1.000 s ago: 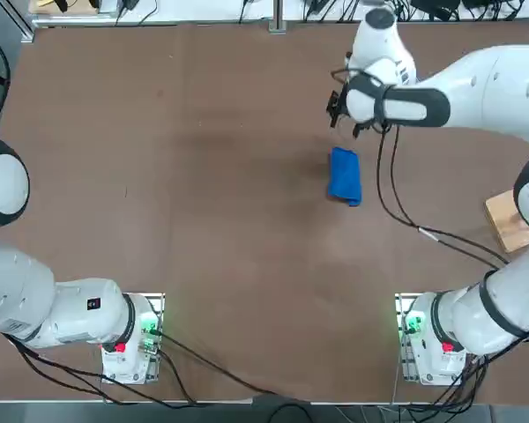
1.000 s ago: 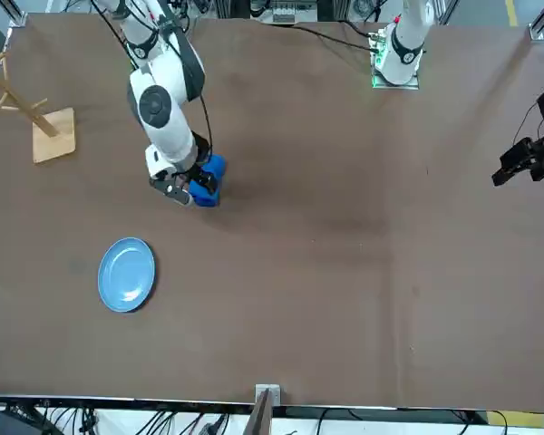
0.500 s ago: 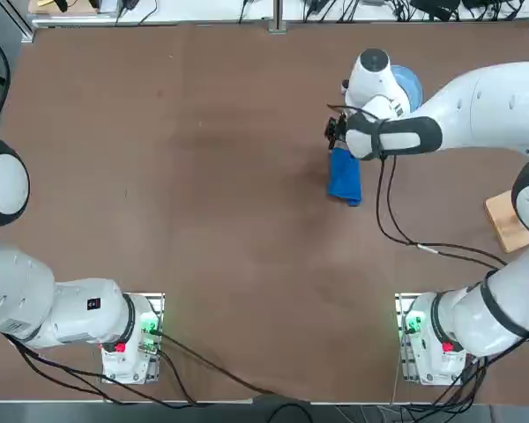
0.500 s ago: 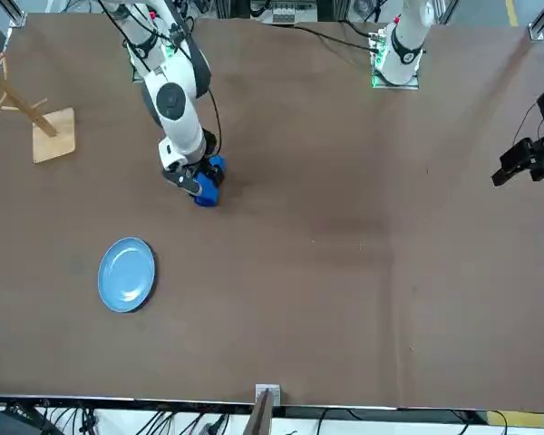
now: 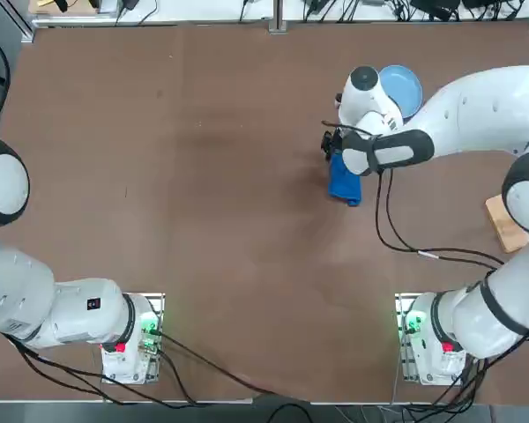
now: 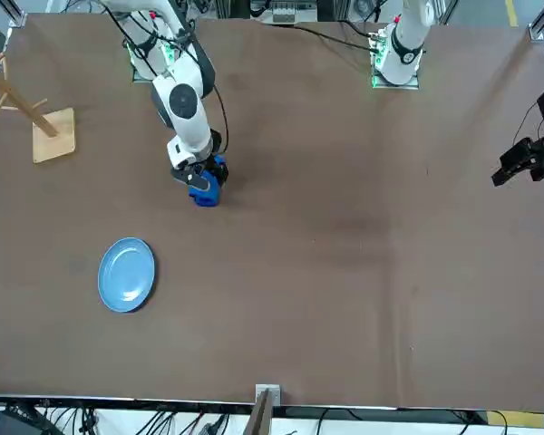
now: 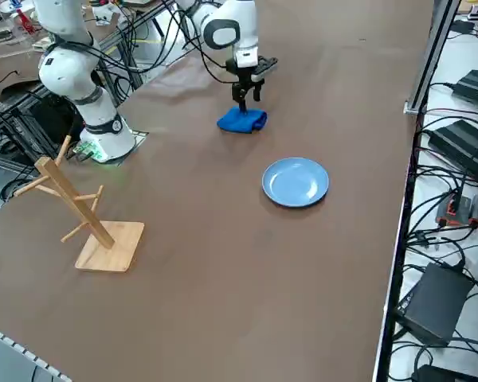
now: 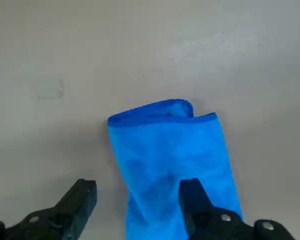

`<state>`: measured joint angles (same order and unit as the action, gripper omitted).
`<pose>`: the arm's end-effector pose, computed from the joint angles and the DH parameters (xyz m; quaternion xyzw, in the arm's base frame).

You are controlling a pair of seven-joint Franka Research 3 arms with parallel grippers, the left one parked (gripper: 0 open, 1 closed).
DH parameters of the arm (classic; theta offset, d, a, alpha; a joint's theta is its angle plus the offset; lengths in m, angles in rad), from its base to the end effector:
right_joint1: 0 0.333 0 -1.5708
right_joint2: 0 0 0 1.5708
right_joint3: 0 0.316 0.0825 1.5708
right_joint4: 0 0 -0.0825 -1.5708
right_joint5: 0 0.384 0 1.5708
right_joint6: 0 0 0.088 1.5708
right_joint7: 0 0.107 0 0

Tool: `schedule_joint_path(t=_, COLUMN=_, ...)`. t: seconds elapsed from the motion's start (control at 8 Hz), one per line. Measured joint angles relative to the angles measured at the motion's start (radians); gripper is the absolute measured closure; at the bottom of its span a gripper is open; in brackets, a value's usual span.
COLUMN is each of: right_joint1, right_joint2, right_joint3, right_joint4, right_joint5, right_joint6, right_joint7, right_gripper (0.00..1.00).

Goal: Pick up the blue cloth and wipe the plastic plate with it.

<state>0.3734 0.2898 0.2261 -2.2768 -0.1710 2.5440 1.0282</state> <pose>0.4384 0.3043 0.2299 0.9890 -0.1471 0.0075 0.0147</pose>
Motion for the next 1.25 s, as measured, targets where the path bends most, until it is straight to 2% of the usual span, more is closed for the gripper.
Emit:
schedule_joint_path(t=0.38, right_joint1=0.000, right_joint2=0.049, right_joint3=-0.008, right_joint4=0.000, right_joint5=-0.043, right_joint6=0.040, right_joint7=0.029, right_gripper=0.00)
schedule_joint_path(t=0.75, right_joint1=0.000, right_joint2=0.060, right_joint3=-0.011, right_joint4=0.000, right_joint5=-0.078, right_joint6=0.044, right_joint7=0.035, right_gripper=0.02)
schedule_joint_path(t=0.88, right_joint1=0.000, right_joint2=0.063, right_joint3=-0.013, right_joint4=0.000, right_joint5=-0.088, right_joint6=0.044, right_joint7=0.036, right_gripper=0.17)
schedule_joint_path(t=1.0, right_joint1=0.000, right_joint2=0.066, right_joint3=-0.015, right_joint4=0.000, right_joint5=-0.096, right_joint6=0.044, right_joint7=0.036, right_gripper=0.37)
schedule_joint_path(t=1.12, right_joint1=-0.001, right_joint2=0.071, right_joint3=-0.016, right_joint4=0.000, right_joint5=-0.112, right_joint6=0.044, right_joint7=0.036, right_gripper=0.40)
schedule_joint_path(t=1.25, right_joint1=-0.002, right_joint2=0.078, right_joint3=-0.018, right_joint4=0.000, right_joint5=-0.133, right_joint6=0.044, right_joint7=0.036, right_gripper=0.47)
